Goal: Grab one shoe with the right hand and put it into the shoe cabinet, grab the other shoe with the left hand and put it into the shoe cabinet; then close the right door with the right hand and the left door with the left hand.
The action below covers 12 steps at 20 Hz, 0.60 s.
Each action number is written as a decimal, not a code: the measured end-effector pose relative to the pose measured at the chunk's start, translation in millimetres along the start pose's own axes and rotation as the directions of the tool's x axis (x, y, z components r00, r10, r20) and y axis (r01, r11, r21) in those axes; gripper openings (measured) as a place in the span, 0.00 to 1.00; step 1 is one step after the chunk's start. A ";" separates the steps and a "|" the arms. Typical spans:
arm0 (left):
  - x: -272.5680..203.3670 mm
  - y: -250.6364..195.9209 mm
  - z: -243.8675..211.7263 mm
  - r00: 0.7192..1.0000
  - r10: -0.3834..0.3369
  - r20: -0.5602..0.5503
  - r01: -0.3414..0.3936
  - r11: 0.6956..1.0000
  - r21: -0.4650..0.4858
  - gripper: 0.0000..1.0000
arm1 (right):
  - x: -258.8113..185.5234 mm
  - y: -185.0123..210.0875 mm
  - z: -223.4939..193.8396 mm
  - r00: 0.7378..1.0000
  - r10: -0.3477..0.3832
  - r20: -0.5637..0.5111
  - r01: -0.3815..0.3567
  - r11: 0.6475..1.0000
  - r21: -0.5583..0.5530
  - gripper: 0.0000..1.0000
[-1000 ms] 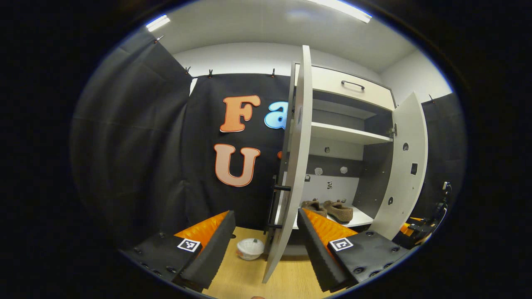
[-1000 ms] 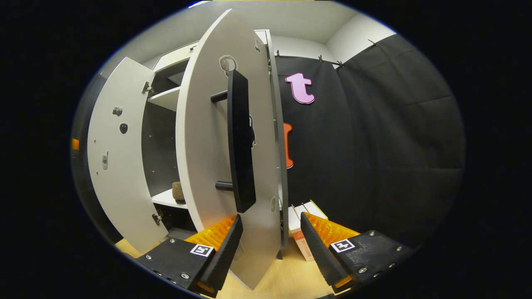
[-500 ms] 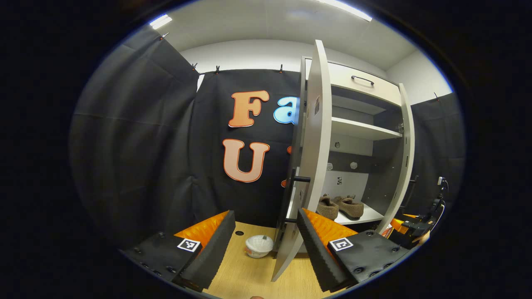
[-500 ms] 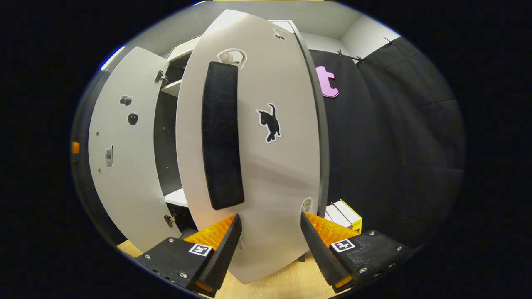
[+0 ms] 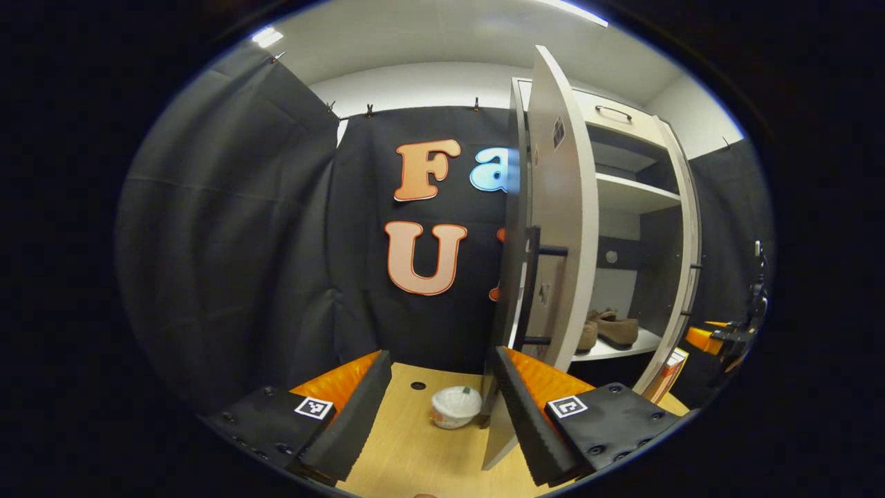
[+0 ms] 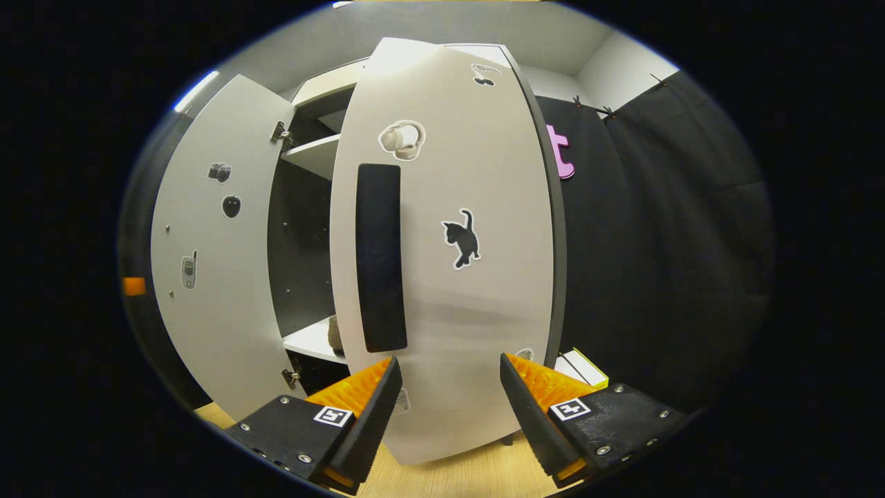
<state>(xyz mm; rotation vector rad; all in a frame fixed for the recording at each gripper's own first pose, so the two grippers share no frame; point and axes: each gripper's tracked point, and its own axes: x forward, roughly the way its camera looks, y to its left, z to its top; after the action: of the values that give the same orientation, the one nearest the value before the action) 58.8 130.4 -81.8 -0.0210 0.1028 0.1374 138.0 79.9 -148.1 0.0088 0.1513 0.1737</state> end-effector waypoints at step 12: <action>49.8 -18.9 -62.4 0.995 -0.085 -0.044 0.084 0.996 -0.019 0.97 | -20.6 -9.5 -3.5 1.000 -0.024 -0.009 0.023 0.999 -0.025 0.89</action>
<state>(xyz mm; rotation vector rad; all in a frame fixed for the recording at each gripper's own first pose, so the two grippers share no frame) 104.2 116.7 -148.7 -0.0454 0.1449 0.0529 119.1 67.0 -148.7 -0.0188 0.1582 0.1523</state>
